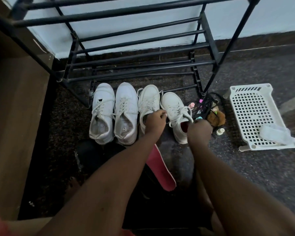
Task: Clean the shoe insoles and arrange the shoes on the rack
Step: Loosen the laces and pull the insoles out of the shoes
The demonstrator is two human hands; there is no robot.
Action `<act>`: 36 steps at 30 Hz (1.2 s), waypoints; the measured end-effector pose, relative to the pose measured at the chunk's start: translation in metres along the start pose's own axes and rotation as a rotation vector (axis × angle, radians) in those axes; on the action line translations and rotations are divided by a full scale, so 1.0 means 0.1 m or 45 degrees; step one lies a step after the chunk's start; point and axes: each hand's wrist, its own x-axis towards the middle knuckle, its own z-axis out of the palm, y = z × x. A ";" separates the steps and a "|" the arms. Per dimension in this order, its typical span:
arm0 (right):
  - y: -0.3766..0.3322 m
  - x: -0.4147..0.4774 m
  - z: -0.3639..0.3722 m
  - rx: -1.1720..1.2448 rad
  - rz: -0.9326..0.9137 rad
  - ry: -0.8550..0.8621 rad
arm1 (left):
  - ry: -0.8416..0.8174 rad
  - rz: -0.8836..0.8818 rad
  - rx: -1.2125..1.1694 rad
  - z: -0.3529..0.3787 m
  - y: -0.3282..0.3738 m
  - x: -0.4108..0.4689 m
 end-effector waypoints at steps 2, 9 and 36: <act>0.03 0.30 0.02 -0.018 -0.095 -0.088 | -0.117 0.043 0.122 0.12 0.13 0.10; -0.02 0.58 0.10 -0.041 -0.195 -0.403 | -0.233 0.150 0.486 0.46 0.19 0.23; -0.10 0.42 0.40 -0.058 0.072 -0.190 | 0.202 -0.037 -0.443 0.22 0.79 0.65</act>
